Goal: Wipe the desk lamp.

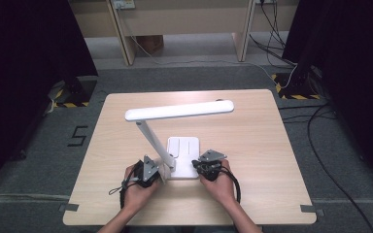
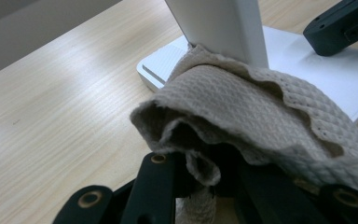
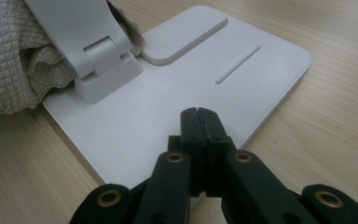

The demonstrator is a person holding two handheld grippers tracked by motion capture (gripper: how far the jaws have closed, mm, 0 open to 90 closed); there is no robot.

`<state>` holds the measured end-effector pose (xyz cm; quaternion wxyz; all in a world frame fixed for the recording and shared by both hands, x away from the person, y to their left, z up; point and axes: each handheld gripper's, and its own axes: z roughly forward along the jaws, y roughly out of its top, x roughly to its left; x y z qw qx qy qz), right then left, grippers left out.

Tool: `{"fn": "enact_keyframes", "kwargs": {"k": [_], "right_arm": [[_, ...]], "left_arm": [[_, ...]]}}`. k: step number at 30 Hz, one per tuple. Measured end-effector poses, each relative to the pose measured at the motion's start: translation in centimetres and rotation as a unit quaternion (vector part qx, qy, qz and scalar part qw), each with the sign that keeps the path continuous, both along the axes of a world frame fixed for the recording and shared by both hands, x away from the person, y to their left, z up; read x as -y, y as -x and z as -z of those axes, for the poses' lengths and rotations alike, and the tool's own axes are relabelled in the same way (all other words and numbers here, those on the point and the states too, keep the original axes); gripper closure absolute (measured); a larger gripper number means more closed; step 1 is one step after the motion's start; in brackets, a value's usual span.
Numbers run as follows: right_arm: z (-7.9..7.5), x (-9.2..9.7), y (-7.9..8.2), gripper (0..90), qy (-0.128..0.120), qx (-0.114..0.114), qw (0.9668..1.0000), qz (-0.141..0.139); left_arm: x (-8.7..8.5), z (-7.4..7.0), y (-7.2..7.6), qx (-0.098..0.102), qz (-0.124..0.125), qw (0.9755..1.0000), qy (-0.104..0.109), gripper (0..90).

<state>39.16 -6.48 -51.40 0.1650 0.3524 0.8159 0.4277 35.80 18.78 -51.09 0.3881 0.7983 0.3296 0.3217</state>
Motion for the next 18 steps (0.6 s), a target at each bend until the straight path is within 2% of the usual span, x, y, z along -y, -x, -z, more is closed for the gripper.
{"fn": "enact_keyframes", "kwargs": {"k": [6,8,11,15,18], "right_arm": [[-0.1,0.0,0.0,88.9,-0.001,-0.004,1.0,0.001],[-0.2,0.0,0.1,82.4,0.001,-0.009,1.0,0.004],[-0.5,-0.3,0.3,70.6,0.005,-0.015,0.9998,0.01],[-2.3,-0.7,1.0,63.2,-0.043,-0.012,0.9989,-0.013],[-3.9,-1.6,2.2,57.2,-0.081,-0.016,0.9953,-0.051]], "left_arm": [[-0.4,-0.3,0.4,-0.005,0.01,0.9999,0.002,80.8],[-0.7,-0.6,0.7,-0.004,0.011,0.9999,0.008,81.1],[-1.0,-0.9,1.1,0.0,0.016,0.9999,0.006,81.2],[-1.2,-1.2,1.7,0.005,0.02,0.9998,0.005,81.3],[-1.3,-1.4,2.1,0.01,0.023,0.9997,-0.003,81.4]]}}
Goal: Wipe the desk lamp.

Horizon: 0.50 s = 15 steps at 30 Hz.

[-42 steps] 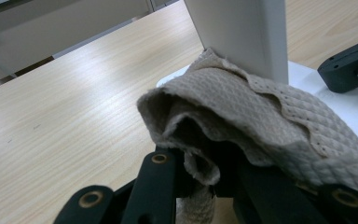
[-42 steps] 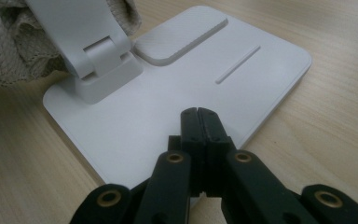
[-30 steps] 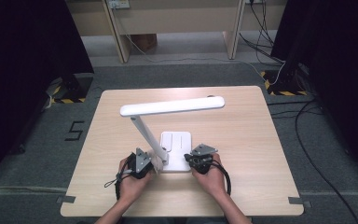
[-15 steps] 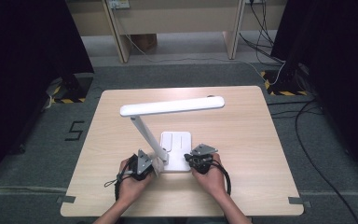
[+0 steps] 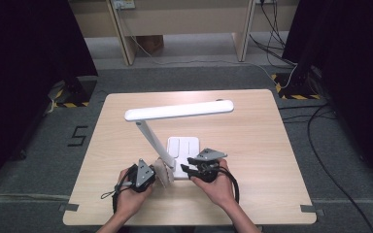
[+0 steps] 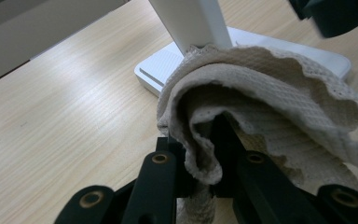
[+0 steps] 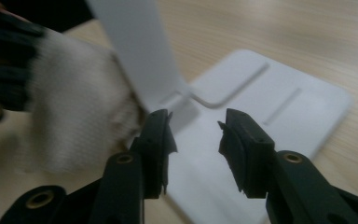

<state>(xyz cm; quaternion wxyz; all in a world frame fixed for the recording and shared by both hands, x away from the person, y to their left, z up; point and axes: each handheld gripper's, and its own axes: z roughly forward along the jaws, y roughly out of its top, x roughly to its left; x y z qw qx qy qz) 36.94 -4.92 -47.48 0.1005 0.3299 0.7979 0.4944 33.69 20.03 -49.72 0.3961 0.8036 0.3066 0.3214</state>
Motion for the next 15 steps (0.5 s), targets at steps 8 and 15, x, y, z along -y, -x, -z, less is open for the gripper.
{"fn": "enact_keyframes", "kwargs": {"k": [8,15], "right_arm": [[-1.6,-3.2,1.9,41.3,0.001,0.017,0.9972,-0.072],[-1.1,-5.2,2.0,34.6,0.042,0.032,0.9942,-0.094]], "left_arm": [[0.0,-0.2,0.5,0.004,0.003,1.0,-0.002,81.4],[-0.1,-0.5,0.8,0.011,0.008,0.9999,-0.004,81.3]]}}
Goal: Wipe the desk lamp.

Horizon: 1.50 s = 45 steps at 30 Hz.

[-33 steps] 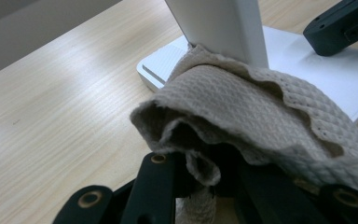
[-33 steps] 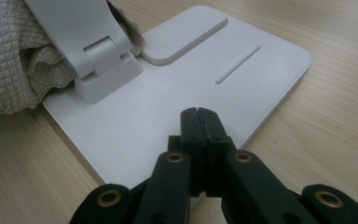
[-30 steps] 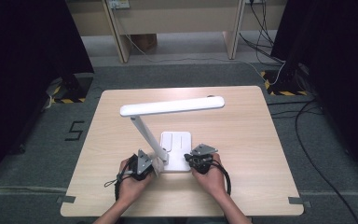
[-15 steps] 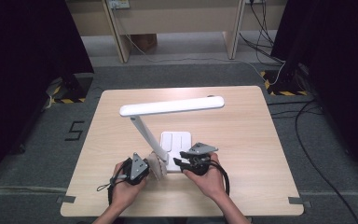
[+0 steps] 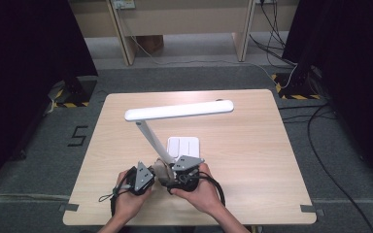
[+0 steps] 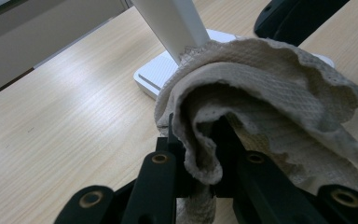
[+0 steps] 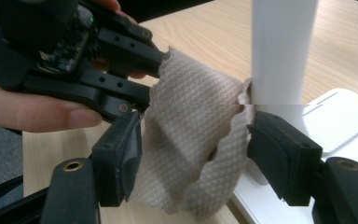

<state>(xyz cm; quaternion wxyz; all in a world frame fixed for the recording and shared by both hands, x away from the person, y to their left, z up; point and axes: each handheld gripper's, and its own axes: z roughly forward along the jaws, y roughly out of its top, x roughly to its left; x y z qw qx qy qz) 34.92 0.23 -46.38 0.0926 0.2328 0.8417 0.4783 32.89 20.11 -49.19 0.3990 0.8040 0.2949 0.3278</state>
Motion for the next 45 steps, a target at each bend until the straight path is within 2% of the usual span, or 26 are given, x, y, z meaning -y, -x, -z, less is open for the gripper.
{"fn": "enact_keyframes", "kwargs": {"k": [11,14,18,24,26,29,31,34,36,37,40,45], "right_arm": [[0.5,-0.8,-0.1,35.2,0.029,0.005,0.9995,-0.009],[0.6,-1.0,-0.3,36.2,0.039,0.018,0.999,-0.011],[0.7,-1.2,-0.3,37.9,0.049,0.024,0.9985,-0.005],[0.8,-1.2,-0.2,57.0,0.071,0.031,0.9969,0.01],[0.8,-1.2,-0.2,61.3,0.074,0.023,0.9969,0.012],[0.8,-1.1,-0.3,66.1,0.08,0.023,0.9964,0.016],[0.8,-1.0,-0.3,72.7,0.083,0.028,0.996,0.02],[0.7,-0.7,-0.3,80.2,0.085,0.024,0.9958,0.025],[0.7,-0.6,-0.3,82.6,0.085,0.028,0.9956,0.027],[0.6,-0.5,-0.2,83.3,0.085,0.022,0.9956,0.033],[0.4,-0.2,-0.1,84.1,0.085,0.029,0.9954,0.034],[-0.3,0.5,-0.2,84.8,0.087,0.032,0.9949,0.041]], "left_arm": [[0.0,0.0,0.1,0.001,0.003,1.0,0.004,81.2],[0.0,0.0,0.1,0.004,0.005,1.0,0.001,81.2],[0.0,0.0,0.1,0.003,0.005,1.0,0.001,81.2],[0.1,0.0,0.1,0.004,0.006,1.0,0.004,81.2],[0.1,0.1,0.1,0.002,0.006,1.0,0.006,81.2],[0.1,0.1,0.1,0.0,0.008,0.9999,0.007,81.2],[0.1,0.1,0.1,0.0,0.008,0.9999,0.006,81.2],[0.2,0.1,0.2,0.001,0.008,0.9999,0.008,81.1],[0.2,0.1,0.2,0.002,0.01,0.9999,0.009,80.9],[0.3,0.1,0.3,0.002,0.01,0.9999,0.01,80.6],[0.3,0.0,0.5,0.004,0.014,0.9998,0.017,79.3],[0.3,0.1,0.9,0.005,0.028,0.999,0.036,69.8]]}}
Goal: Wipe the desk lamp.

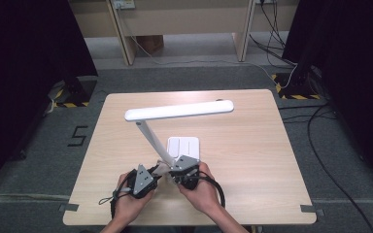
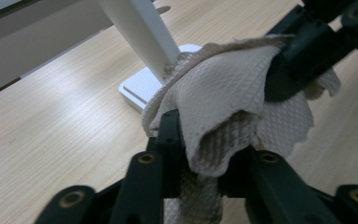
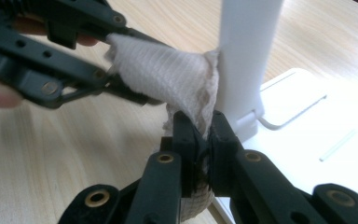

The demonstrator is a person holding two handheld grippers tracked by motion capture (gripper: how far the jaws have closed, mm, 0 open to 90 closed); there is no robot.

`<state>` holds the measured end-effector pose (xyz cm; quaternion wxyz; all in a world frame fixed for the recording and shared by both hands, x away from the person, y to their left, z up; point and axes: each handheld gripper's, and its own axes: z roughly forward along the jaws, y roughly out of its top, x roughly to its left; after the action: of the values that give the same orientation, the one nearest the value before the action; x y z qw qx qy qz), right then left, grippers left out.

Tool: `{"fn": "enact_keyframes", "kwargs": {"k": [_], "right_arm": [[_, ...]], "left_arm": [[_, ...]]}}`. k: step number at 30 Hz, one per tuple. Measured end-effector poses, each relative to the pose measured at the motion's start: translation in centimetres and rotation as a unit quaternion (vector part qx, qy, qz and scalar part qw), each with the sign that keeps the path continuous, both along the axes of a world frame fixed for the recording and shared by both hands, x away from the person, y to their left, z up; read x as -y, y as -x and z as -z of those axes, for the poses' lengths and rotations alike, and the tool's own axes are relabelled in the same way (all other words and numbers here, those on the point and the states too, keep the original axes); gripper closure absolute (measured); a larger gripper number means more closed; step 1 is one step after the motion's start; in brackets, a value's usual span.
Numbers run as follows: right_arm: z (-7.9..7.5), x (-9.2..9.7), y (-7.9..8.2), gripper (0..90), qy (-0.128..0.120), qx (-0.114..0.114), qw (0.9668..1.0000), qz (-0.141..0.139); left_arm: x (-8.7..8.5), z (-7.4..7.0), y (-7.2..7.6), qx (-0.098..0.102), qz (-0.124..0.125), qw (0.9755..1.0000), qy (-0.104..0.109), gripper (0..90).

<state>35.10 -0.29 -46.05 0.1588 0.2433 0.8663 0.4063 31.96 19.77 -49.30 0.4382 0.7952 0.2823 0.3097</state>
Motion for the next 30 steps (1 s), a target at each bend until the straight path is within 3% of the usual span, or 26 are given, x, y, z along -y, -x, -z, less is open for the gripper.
{"fn": "enact_keyframes", "kwargs": {"k": [5,10,14,16,18,25,30], "right_arm": [[-1.2,1.1,-0.5,85.0,-0.012,0.015,0.9996,0.018],[-2.9,2.0,-0.5,85.0,-0.025,0.044,0.998,0.037],[-4.5,2.7,-0.4,85.0,-0.03,0.065,0.9965,0.044],[-5.1,2.9,-0.4,84.9,-0.036,0.079,0.995,0.049],[-5.8,3.1,-0.6,84.9,-0.044,0.096,0.993,0.053],[-7.9,2.4,-0.9,84.8,-0.064,0.131,0.9878,0.055],[-9.3,1.4,-1.2,84.8,-0.081,0.159,0.9819,0.063]], "left_arm": [[-0.4,0.5,0.8,-0.006,0.0,0.9997,0.025,58.9],[-1.0,1.0,1.3,-0.016,-0.001,0.9997,0.017,55.9],[-1.1,1.2,0.6,-0.021,0.003,0.9997,0.01,59.0],[-0.9,1.1,0.3,-0.027,0.001,0.9995,0.018,59.7],[-0.6,1.1,0.1,-0.038,0.005,0.9985,0.039,59.7],[0.9,1.4,-1.1,-0.045,0.006,0.9983,0.035,57.5],[1.8,1.5,-1.8,-0.045,-0.003,0.9986,0.026,60.6]]}}
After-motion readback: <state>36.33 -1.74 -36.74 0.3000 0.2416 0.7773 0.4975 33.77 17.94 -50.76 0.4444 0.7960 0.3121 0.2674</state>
